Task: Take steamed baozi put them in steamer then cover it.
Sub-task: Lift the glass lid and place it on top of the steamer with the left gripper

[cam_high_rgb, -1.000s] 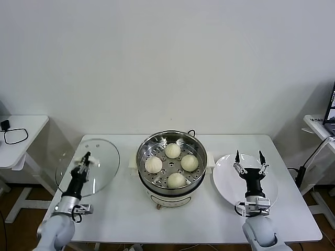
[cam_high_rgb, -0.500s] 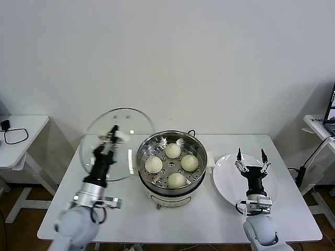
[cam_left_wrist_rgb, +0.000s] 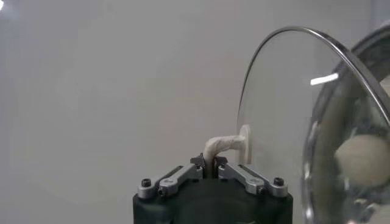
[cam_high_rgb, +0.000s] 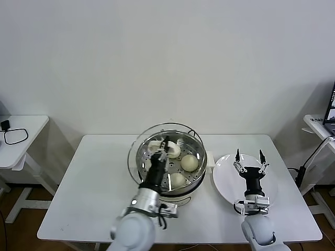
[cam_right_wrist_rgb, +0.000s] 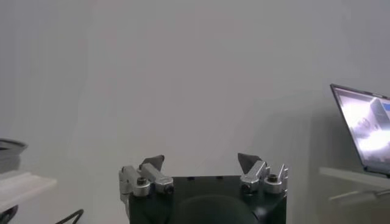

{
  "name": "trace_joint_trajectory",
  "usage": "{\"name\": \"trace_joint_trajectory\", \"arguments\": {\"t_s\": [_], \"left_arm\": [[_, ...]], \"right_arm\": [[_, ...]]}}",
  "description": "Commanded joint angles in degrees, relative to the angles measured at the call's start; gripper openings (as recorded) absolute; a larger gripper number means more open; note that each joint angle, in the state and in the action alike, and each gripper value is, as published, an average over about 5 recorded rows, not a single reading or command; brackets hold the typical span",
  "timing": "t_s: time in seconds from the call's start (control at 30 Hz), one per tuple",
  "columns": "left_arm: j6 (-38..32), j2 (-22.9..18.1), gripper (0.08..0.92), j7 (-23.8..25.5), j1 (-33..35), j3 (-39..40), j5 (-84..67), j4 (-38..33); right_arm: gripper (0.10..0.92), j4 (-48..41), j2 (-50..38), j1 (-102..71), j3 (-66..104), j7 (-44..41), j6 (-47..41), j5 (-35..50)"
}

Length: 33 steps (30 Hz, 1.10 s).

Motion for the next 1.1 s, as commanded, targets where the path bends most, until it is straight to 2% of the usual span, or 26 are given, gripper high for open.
{"name": "trace_joint_trajectory", "arguments": {"t_s": [0.03,0.4,1.1], "left_arm": [[7.3,-5.9,0.195,7.1,-7.0,7.9,9.1,8.4],[7.3,-9.9,0.195,8.3,-8.7,6.1,14.1,15.2],[6.5,-10.7,0.195,9.3,-7.4,2.9,18.8,17.1]], "right_arm": [[0.823,-1.9,0.9,0.9,-0.2,-0.2,0.1,-0.6],[0.823,-2.2,1.4,0.9,0.0,-0.3,0.1,-1.0],[0.823,-2.3,1.3,0.8,0.1,-0.5,0.1,-1.2]]}}
